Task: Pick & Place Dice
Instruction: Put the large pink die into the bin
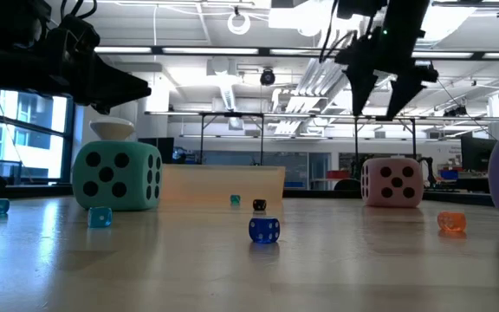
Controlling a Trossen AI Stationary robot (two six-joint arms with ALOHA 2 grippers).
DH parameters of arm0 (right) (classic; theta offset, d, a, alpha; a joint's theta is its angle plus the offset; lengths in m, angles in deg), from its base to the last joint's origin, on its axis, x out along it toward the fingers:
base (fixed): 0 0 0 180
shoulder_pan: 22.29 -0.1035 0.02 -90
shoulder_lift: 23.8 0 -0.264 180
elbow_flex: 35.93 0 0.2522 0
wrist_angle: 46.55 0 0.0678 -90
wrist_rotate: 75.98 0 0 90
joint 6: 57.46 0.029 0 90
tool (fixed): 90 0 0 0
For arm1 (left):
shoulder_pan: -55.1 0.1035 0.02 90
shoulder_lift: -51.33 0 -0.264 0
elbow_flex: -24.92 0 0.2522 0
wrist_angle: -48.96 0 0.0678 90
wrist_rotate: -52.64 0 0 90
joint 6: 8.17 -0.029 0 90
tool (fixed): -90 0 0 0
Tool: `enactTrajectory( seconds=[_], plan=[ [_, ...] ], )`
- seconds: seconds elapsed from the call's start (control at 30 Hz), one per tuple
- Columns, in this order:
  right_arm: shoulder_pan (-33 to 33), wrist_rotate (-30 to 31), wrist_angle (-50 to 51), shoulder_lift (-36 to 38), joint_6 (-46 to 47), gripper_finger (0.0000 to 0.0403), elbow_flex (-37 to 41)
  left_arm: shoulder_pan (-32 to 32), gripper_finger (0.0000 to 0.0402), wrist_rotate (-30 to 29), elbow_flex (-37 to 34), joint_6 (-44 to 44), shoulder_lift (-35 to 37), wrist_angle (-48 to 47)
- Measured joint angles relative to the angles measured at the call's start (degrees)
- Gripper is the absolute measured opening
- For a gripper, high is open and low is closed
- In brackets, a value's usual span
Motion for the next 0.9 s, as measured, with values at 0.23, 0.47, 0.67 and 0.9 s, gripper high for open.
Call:
enactTrajectory(
  seconds=[0.23,0.47,0.67,0.9],
  plan=[
    [0.85,-0.04,-4.76,-0.02,7.19,0.0353,7.72,0.00,0.0129,-0.01,0.00,0.00,0.00,0.00],
    [2.39,-0.07,-9.50,-0.03,8.23,0.0352,10.62,-0.01,0.0129,-0.02,0.00,0.00,0.00,0.00],
    [2.77,-0.08,-9.32,-0.02,8.66,0.0352,10.79,-0.02,0.0129,0.00,0.00,0.00,0.00,0.00],
    [2.29,-0.02,-8.06,-0.02,11.76,0.0352,10.79,-0.02,0.0129,-0.01,0.00,0.00,0.00,-0.01]
  ],
)
